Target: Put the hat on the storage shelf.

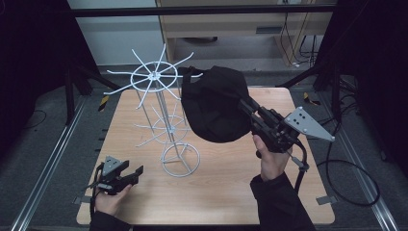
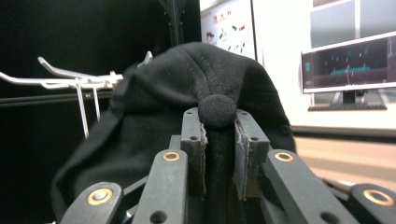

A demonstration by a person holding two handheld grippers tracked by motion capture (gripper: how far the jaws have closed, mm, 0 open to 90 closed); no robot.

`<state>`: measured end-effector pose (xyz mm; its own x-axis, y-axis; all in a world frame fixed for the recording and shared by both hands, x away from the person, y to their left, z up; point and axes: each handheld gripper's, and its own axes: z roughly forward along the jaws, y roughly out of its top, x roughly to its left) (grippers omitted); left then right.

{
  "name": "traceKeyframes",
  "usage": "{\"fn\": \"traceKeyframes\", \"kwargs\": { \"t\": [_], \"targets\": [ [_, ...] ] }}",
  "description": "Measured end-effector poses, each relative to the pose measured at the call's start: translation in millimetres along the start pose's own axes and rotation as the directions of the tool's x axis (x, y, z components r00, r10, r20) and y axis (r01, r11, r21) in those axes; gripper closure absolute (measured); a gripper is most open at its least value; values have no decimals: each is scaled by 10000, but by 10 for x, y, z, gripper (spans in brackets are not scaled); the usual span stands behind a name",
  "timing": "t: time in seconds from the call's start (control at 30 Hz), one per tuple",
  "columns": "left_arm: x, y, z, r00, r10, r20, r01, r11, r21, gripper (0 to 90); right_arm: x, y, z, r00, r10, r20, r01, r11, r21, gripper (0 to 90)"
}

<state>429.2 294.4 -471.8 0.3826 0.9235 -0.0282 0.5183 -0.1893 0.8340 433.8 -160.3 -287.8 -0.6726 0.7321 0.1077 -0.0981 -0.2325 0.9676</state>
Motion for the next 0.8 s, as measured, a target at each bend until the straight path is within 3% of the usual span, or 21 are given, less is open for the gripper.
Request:
{"fn": "traceKeyframes", "kwargs": {
  "t": [0.33, 0.57, 0.8],
  "targets": [
    [-1, 0, -1, 10000, 34, -14, -34, 10000, 17, 369, -69, -345, 58, 9973, 640, -356, -594, 9913, 1178, 723],
    [-3, -1, 1, 10000, 43, 5, -43, 10000, 9, 368, -41, -456, 127, 9976, 448, -532, -344, 9828, 1817, 644],
    [-7, -1, 2, 10000, 48, 10, -48, 10000, 3, 368, -110, -453, 58, 9998, -124, -171, 159, 9733, 2289, 492]
  ]
}}
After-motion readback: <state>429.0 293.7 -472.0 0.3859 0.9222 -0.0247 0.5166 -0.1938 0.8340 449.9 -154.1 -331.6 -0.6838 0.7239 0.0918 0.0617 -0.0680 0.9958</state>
